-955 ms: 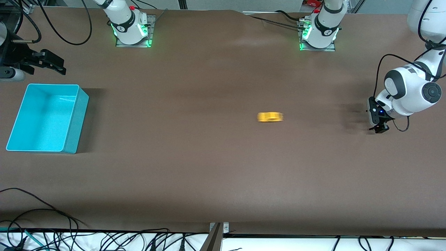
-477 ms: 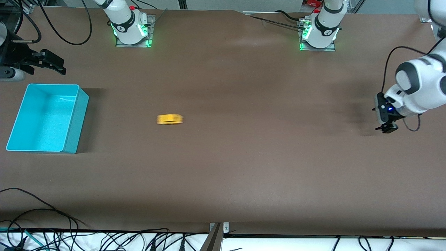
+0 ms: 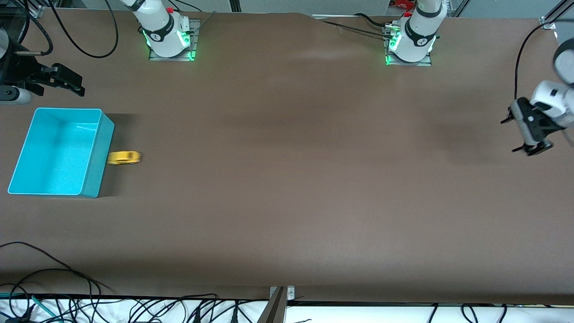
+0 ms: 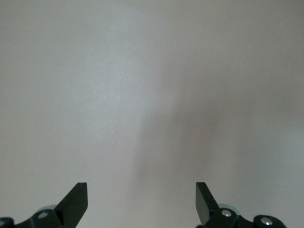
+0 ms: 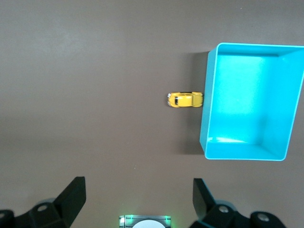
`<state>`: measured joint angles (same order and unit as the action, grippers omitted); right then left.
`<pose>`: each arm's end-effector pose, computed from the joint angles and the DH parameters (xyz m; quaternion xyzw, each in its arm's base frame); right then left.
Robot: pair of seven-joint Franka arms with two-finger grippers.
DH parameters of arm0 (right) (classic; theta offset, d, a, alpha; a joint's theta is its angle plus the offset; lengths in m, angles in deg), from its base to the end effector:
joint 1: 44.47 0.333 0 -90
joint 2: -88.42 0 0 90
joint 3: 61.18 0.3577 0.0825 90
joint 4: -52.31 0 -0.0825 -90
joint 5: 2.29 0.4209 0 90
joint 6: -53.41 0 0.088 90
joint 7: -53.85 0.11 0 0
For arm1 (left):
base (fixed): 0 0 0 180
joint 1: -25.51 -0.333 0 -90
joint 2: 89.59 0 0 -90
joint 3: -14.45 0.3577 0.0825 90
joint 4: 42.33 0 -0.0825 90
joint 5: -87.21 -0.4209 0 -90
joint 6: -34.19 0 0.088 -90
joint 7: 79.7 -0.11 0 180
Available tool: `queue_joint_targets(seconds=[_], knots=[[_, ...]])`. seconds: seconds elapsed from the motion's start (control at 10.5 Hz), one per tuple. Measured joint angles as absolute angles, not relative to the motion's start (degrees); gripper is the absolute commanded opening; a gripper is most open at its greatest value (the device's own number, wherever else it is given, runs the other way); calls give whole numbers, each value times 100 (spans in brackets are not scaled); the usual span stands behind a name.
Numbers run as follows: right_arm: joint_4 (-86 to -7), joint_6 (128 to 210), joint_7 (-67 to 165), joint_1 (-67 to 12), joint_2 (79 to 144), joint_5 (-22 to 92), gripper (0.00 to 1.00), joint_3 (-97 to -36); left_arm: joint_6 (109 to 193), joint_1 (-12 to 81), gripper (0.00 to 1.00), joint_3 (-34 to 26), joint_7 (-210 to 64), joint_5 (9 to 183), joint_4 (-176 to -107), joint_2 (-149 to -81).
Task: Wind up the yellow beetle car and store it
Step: 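Move the right gripper down to the car beside the teal bin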
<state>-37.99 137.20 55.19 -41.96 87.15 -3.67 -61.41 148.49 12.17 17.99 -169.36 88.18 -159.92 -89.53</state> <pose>0.5712 0.0198 0.6645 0.9989 0.0074 -0.0453 0.0134 0.5507 0.1660 0.4546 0.8068 -0.5900 -0.0107 0.0272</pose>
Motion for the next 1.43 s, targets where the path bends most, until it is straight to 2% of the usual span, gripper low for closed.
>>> queue_joint_targets(seconds=[0.48, 0.76, 1.05, 1.43], knots=[[-3804, 13660, 5585, -4197, 8743, -368, 100, -6142, 12267, 1228, 100, 1272, -13642, 8596, -14432, -8628], [-3914, 13575, 5956, -4230, 8963, -399, 100, -6219, 11348, 1266, 100, 1061, -11441, 8597, -13865, -8609], [-4000, 13704, 6777, -4288, 9594, -541, 100, -6266, 10882, 1301, 100, 615, -9722, 8597, -13275, -8580], [-5101, 15116, 8461, -4320, 9912, -598, 100, -6441, 11028, 1419, 100, 341, -8416, 8598, -12895, -8567]])
